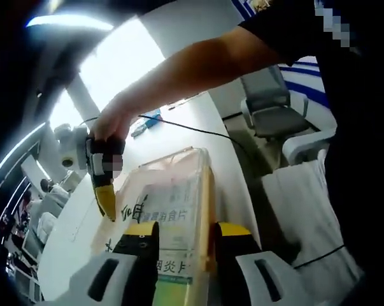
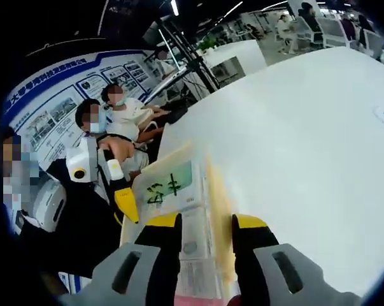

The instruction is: Arrange the small medicine boxes into an aligned row inside the storage area until every box is upright, visible, and separated from the surrounding clutter.

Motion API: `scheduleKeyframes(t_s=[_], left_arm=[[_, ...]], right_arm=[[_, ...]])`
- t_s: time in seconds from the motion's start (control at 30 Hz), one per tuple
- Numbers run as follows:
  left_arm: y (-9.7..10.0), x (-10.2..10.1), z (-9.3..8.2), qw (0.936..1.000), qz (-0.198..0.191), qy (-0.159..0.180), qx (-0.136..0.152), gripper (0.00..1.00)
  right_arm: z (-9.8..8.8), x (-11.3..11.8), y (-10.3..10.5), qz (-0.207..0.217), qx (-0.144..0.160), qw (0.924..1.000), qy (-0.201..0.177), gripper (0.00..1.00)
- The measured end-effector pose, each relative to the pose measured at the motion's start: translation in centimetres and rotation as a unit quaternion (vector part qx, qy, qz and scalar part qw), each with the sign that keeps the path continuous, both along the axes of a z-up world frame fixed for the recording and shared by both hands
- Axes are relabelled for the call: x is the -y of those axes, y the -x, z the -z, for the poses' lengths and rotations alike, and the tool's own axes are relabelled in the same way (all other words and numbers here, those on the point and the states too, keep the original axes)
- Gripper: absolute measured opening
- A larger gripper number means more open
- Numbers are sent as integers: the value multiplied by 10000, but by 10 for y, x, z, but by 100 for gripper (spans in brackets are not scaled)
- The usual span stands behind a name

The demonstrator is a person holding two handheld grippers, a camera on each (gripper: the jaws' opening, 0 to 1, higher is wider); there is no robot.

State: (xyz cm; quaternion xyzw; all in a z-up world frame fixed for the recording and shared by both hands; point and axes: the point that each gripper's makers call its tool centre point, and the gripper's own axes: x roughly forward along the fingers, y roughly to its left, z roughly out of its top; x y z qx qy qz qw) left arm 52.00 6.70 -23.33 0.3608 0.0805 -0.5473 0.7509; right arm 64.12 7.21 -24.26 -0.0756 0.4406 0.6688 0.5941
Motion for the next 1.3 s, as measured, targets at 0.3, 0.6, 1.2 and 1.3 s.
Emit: scheduleKeyframes(t_s=[0.3, 0.6, 1.2, 1.3], left_arm=[[3, 2, 0, 9998, 182, -73, 15, 32], [4, 3, 1, 9998, 189, -30, 4, 32], [3, 3, 1, 9996, 269, -33, 44, 32], [3, 3, 1, 9995, 295, -61, 34, 31]], right_arm=[[1, 0, 0, 206, -137, 9997, 32, 25], [-2, 0, 5, 208, 89, 9997, -127, 25], [-1, -4, 11, -717, 668, 9869, 1285, 27], [1, -4, 10, -716, 477, 9877, 1308, 27]])
